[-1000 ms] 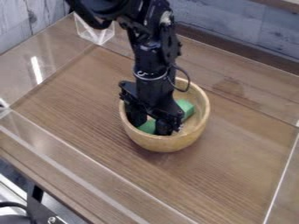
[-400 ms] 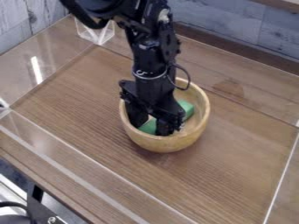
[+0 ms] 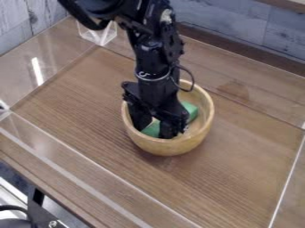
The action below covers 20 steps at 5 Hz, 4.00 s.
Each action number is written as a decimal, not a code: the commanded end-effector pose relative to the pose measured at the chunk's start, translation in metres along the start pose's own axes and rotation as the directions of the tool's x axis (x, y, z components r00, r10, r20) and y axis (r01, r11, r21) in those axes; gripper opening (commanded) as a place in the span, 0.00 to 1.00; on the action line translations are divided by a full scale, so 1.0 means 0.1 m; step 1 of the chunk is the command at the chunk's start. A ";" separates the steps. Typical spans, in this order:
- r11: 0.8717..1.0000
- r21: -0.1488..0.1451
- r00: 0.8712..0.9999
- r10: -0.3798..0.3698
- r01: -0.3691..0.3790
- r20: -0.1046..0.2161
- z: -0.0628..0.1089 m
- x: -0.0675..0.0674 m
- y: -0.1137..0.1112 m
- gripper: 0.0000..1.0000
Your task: Move green stick from inside the wooden bowl to the table next to it
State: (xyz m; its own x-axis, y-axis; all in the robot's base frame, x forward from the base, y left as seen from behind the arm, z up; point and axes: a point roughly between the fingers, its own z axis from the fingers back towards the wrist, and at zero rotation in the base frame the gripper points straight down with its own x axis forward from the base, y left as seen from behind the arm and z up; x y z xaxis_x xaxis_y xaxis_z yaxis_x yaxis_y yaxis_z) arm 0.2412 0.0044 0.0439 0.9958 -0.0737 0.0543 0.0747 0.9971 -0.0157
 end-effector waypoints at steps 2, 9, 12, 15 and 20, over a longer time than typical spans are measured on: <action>1.000 0.010 0.998 -0.008 0.008 0.055 0.08 0.07 -0.01 1.00; 0.999 -0.030 0.993 0.020 -0.016 0.119 0.46 0.15 -0.17 1.00; 1.000 -0.017 0.992 0.021 -0.019 0.124 0.38 0.17 -0.21 1.00; 1.000 0.000 0.992 0.017 -0.017 0.123 0.24 0.20 -0.25 1.00; 1.000 -0.007 0.991 0.023 -0.022 0.131 0.39 0.22 -0.35 1.00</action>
State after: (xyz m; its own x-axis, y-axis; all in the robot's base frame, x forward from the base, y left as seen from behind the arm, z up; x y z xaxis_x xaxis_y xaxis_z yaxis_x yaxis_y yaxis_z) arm 0.2482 -0.0298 0.0677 0.9924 -0.0430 0.1153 0.0455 0.9988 -0.0195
